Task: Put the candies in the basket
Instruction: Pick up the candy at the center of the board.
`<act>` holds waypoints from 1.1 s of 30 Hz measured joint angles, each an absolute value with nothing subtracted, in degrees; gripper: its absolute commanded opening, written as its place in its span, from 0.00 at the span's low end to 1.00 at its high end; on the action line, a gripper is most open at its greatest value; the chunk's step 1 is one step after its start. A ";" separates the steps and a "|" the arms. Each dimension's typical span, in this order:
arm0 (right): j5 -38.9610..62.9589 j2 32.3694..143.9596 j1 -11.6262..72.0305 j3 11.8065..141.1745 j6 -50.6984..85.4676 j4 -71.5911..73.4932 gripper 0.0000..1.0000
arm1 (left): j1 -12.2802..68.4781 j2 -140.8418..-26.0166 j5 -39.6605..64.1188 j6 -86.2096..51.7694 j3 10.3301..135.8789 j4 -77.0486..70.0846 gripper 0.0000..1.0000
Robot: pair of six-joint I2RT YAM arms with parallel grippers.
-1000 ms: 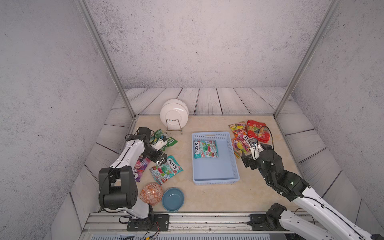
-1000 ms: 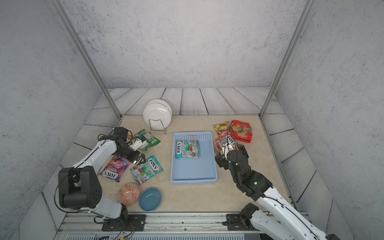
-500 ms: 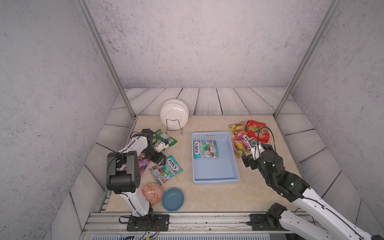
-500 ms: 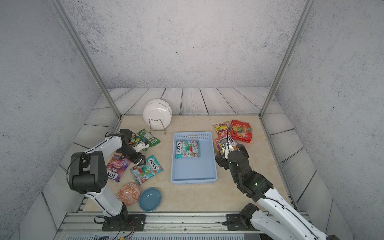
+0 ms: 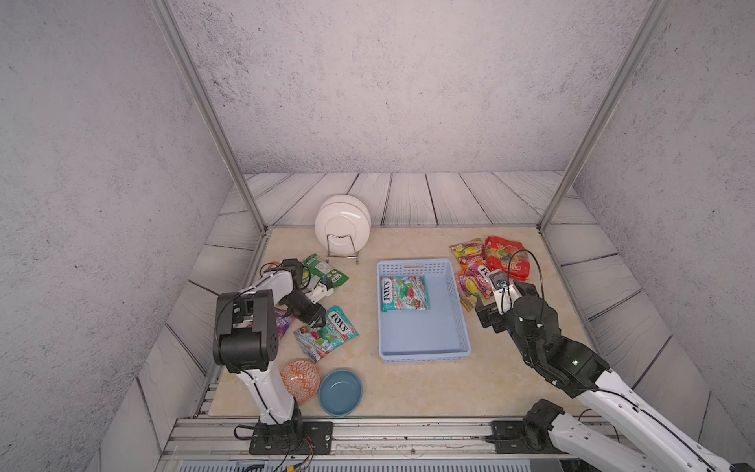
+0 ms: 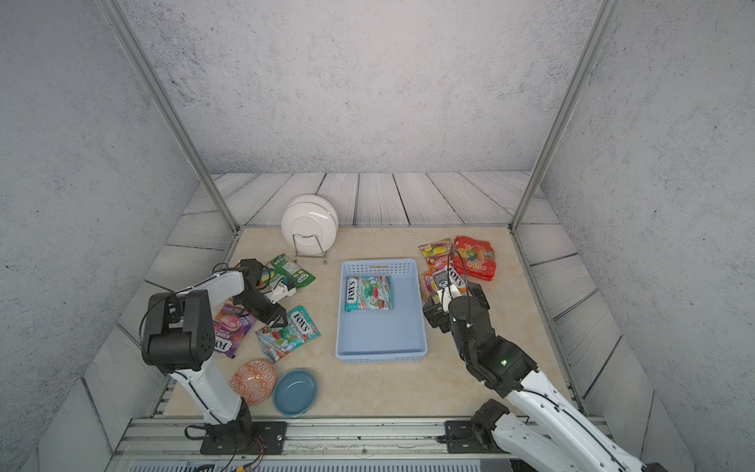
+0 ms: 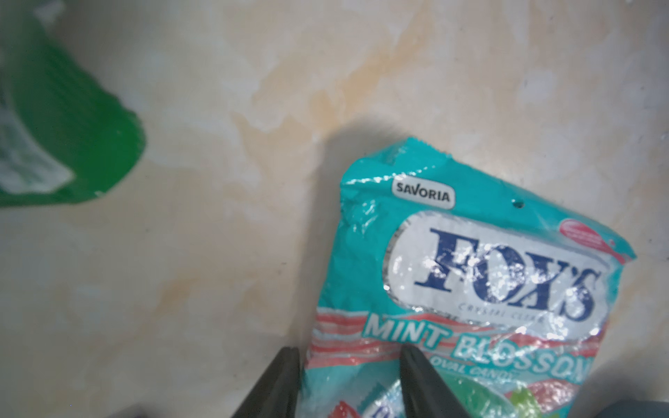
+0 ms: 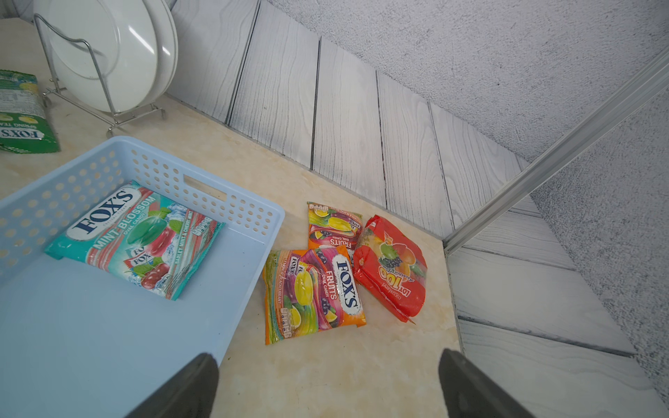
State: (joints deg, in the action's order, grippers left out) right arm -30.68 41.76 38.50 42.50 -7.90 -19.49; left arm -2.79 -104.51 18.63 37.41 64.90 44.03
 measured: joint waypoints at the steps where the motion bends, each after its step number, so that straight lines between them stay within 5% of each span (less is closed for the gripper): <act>1: -30.68 41.76 38.50 42.50 -8.03 -19.44 0.99 | -2.79 -104.51 18.57 37.58 64.79 43.81 0.28; 9: -31.16 41.76 38.50 42.46 -8.60 -19.20 0.99 | -2.87 -102.89 17.56 38.39 63.77 42.13 0.00; 33: -33.34 40.45 38.28 41.80 -9.72 -17.32 0.99 | 1.96 -84.62 19.66 42.54 70.28 47.90 0.00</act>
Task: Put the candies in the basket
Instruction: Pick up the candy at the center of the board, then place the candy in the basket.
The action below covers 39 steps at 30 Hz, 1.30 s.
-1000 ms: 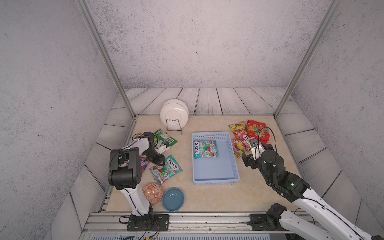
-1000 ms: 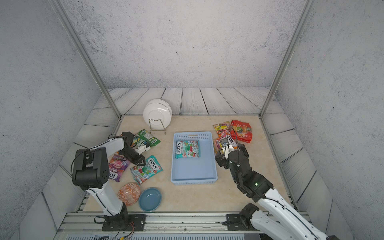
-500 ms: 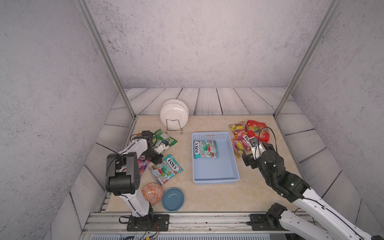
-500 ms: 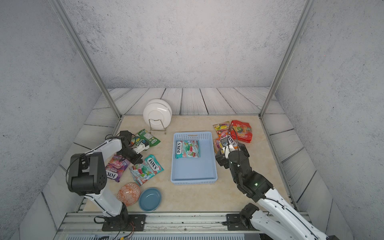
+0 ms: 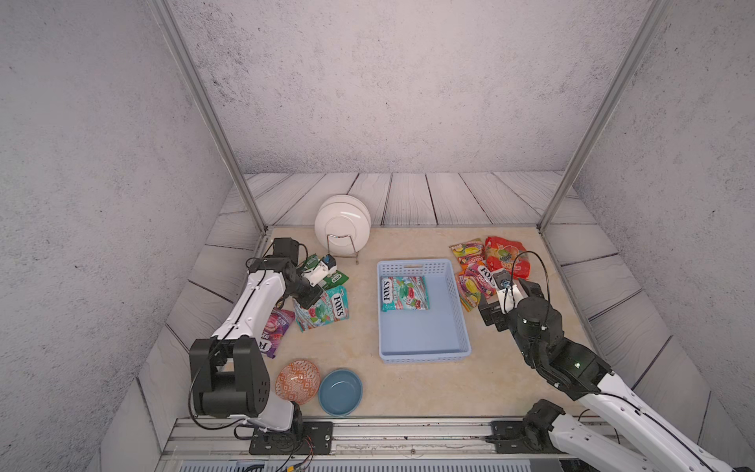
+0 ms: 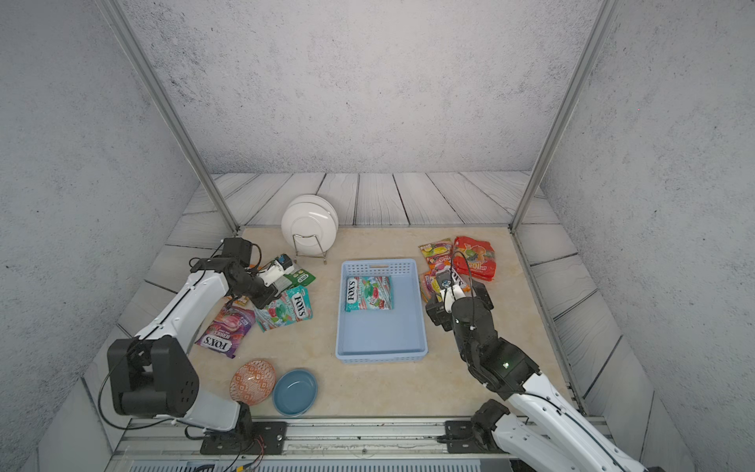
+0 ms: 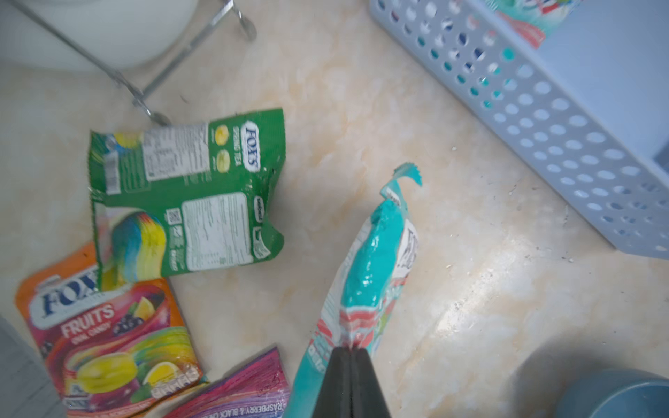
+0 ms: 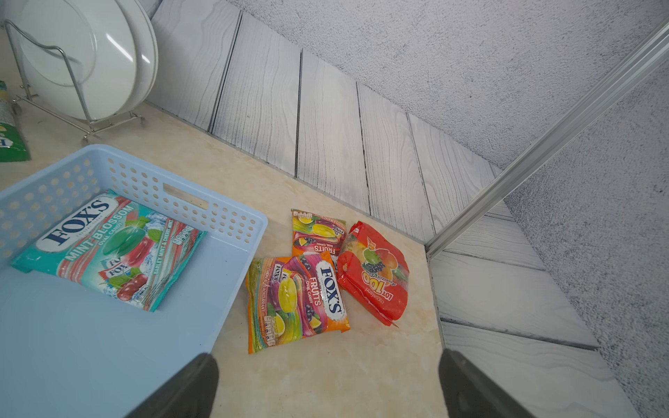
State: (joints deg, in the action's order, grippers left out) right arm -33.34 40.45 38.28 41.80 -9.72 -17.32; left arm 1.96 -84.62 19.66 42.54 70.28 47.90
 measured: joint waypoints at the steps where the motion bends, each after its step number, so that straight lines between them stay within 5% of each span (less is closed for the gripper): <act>1: -33.54 40.36 38.28 41.69 -9.74 -17.28 0.99 | 2.66 -83.46 19.86 42.96 70.63 48.07 0.00; 19: -35.35 38.98 38.17 41.36 -10.17 -16.84 0.99 | 14.15 -77.67 22.57 39.88 85.14 51.00 0.00; 39: -36.18 38.17 38.02 40.66 -10.83 -16.38 0.99 | 33.41 -89.34 27.70 25.10 91.74 51.86 0.00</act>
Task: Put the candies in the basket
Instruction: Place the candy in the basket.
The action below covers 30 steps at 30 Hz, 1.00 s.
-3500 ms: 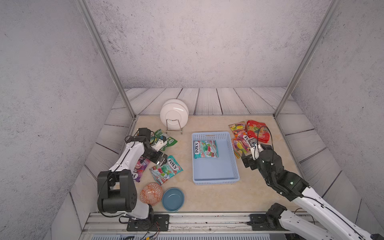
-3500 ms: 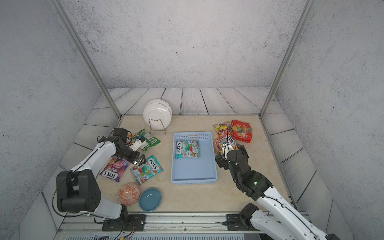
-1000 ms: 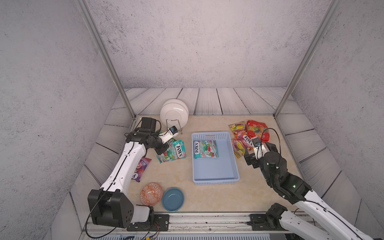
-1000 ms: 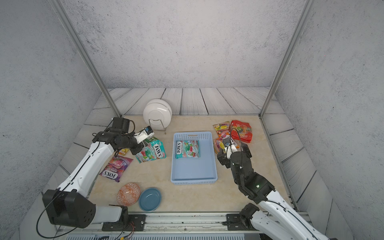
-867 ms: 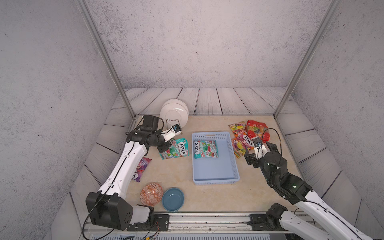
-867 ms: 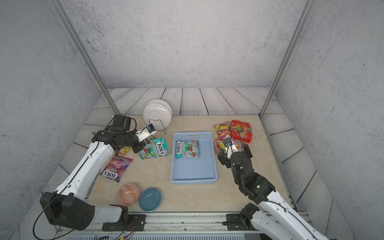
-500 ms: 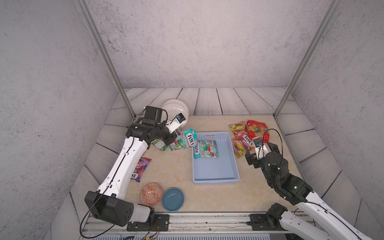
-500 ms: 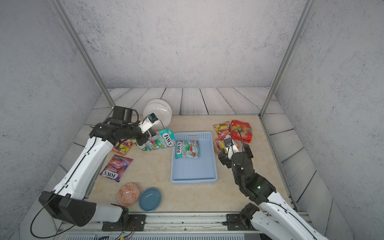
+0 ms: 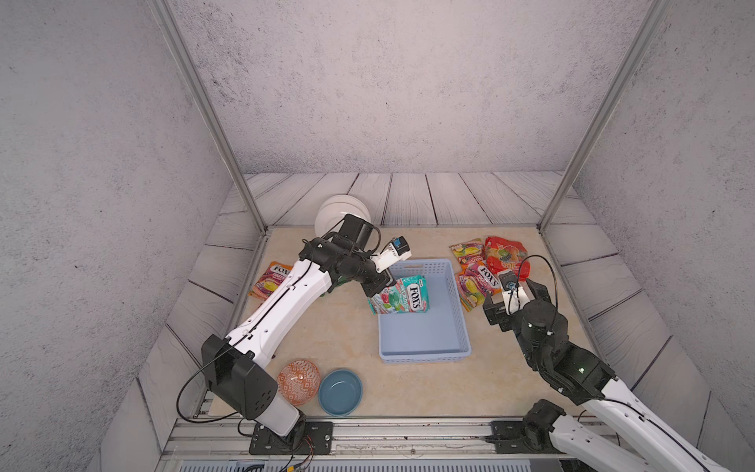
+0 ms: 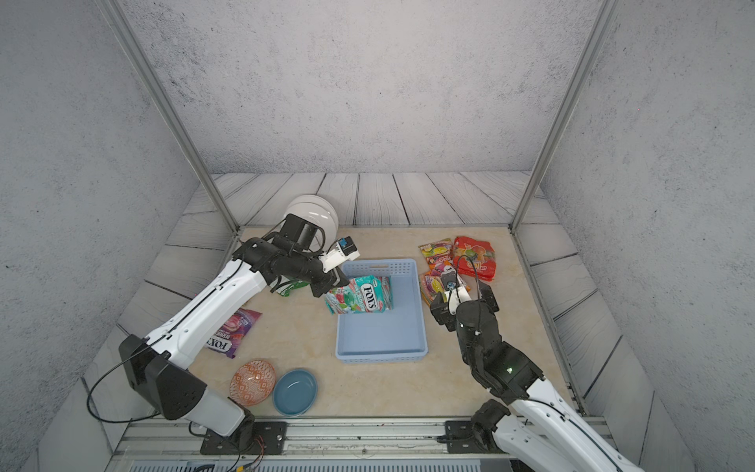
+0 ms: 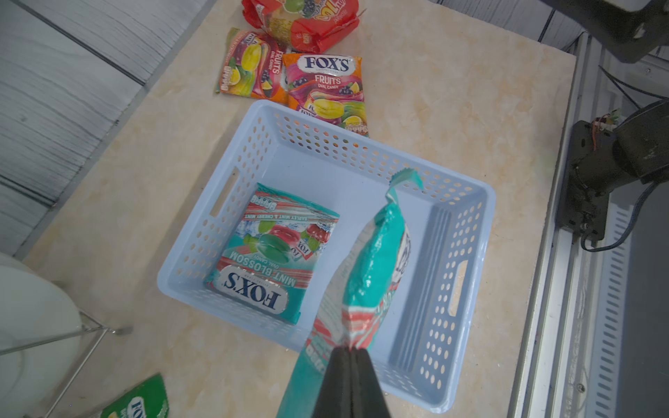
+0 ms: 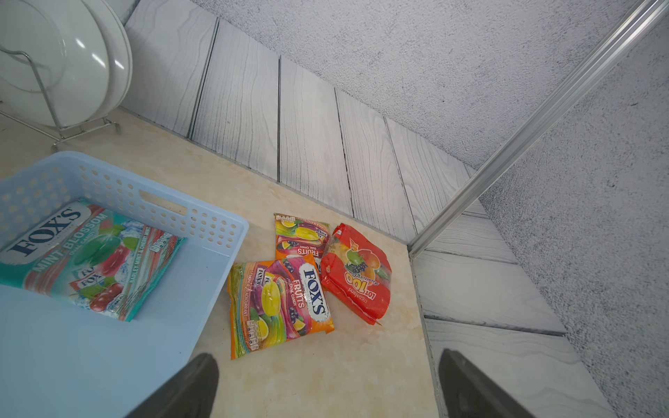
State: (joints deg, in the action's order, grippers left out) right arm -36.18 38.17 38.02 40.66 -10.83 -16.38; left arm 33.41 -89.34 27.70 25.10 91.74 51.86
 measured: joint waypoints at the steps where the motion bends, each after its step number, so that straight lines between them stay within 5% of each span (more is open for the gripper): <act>1: -36.16 38.17 37.98 40.66 -10.83 -16.38 0.99 | 34.41 -89.56 27.57 24.56 91.70 51.70 0.00; 30: -35.46 39.13 37.17 40.62 -10.98 -15.99 0.99 | 47.18 -92.40 25.23 15.62 75.59 40.42 0.00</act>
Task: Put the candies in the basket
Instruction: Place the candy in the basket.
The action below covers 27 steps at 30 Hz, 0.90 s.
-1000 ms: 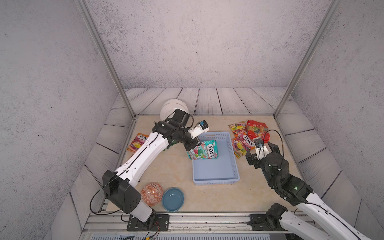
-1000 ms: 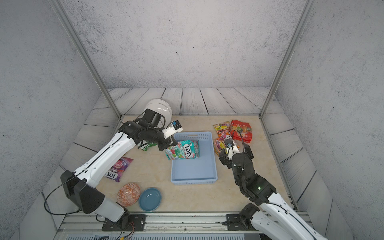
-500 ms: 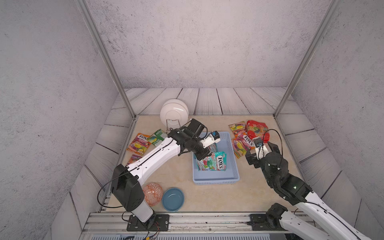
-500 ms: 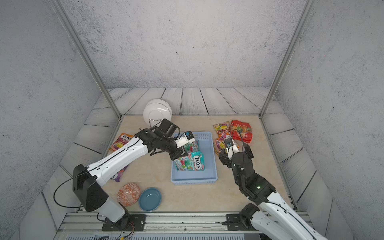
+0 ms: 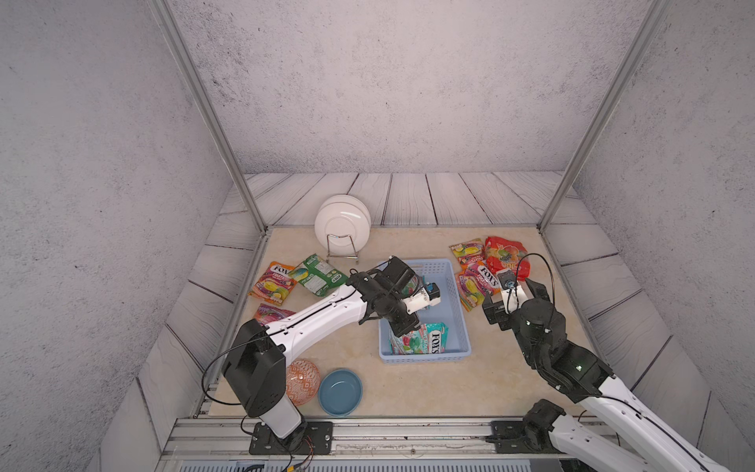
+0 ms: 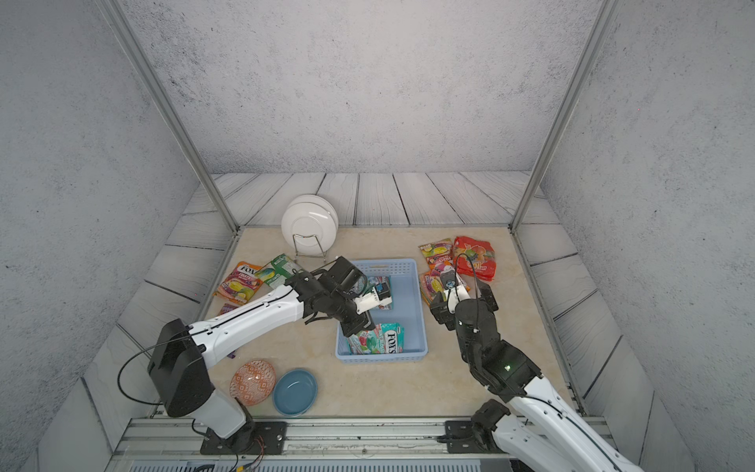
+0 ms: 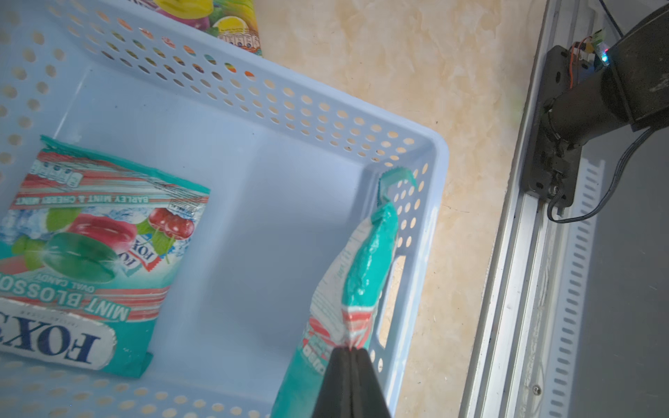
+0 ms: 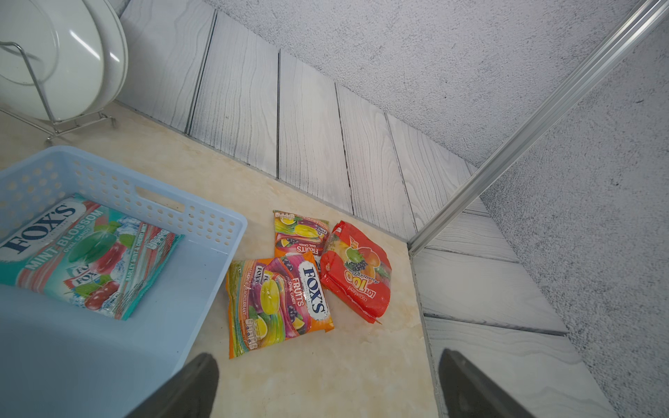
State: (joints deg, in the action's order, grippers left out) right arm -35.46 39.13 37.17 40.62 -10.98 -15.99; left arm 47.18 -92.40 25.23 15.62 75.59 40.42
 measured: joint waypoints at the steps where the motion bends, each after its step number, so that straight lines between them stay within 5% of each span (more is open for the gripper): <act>1: -35.46 39.13 37.17 40.60 -10.98 -15.99 0.99 | 47.35 -92.40 25.19 15.64 75.33 40.45 0.00; 11: -35.48 38.85 37.15 40.40 -11.05 -15.88 0.99 | 47.37 -91.02 23.03 16.10 71.59 38.59 0.00; 19: -35.07 38.89 37.15 40.40 -11.07 -15.86 0.99 | 47.37 -89.95 21.17 15.40 70.43 36.36 0.74; 27: -34.68 40.40 37.08 40.40 -11.03 -15.88 0.99 | 46.96 -85.84 19.86 15.18 70.43 35.90 0.85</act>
